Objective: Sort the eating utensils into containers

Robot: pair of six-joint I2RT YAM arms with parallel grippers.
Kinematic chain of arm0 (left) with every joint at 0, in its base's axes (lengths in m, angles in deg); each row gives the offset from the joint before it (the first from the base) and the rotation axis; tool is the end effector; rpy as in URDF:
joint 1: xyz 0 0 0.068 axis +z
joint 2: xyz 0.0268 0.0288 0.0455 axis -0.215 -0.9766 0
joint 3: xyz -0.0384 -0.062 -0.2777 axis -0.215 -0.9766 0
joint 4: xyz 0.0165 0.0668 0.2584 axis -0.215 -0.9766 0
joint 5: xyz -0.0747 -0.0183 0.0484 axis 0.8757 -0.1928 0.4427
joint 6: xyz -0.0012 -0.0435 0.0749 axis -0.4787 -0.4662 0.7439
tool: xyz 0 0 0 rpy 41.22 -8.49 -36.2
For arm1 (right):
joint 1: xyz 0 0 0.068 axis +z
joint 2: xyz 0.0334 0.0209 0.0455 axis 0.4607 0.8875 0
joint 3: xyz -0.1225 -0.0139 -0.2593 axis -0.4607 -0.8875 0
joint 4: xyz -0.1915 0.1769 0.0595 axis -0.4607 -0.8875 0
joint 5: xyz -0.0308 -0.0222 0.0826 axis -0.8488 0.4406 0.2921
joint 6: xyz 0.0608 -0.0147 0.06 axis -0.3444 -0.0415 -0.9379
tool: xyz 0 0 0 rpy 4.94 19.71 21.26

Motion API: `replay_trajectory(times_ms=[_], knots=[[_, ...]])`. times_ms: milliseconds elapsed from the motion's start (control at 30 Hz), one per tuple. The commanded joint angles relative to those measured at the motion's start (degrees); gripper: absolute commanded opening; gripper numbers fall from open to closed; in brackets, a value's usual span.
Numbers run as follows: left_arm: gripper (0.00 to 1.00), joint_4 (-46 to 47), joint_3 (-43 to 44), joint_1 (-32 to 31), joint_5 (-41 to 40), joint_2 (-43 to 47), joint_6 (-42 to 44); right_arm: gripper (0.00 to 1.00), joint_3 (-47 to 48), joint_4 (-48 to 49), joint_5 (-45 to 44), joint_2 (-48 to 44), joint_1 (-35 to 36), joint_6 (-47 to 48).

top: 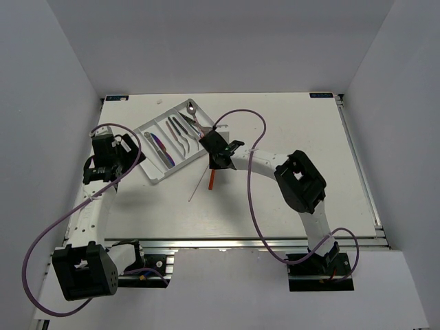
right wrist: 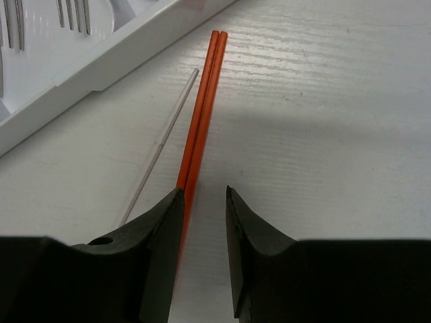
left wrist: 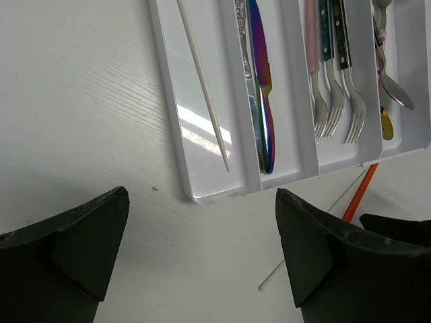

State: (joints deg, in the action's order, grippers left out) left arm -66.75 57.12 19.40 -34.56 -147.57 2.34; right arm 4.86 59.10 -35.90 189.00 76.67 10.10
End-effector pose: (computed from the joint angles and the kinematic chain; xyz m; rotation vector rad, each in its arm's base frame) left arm 0.2615 0.0328 0.2584 -0.6632 2.1922 -0.1639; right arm 0.3483 0.3552 0.1628 -0.0954 2.3746 0.1719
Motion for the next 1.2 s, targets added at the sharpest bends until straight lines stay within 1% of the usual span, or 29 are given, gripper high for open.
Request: replay_trajectory(times_ms=[0,167,667,833,1167], knots=[[0.98,1.25,1.04,-0.13,1.41,1.55,0.55,0.37,2.81,-1.53,-2.10,1.10,1.04,-0.60],[0.98,1.17,1.12,-0.13,2.73,1.28,0.55,0.36,4.13,-2.41,-2.62,2.43,1.48,-0.77],[0.98,1.17,1.12,-0.13,2.91,0.67,0.64,0.35,3.08,-1.62,-2.19,3.13,1.66,-1.21],[0.98,1.17,1.30,-0.13,3.08,0.49,0.64,0.32,2.64,-1.79,-1.74,4.10,1.66,-1.74],[0.98,1.17,1.12,-0.13,3.08,0.40,0.64,0.31,0.62,-1.35,-0.78,4.80,1.48,-2.70]])
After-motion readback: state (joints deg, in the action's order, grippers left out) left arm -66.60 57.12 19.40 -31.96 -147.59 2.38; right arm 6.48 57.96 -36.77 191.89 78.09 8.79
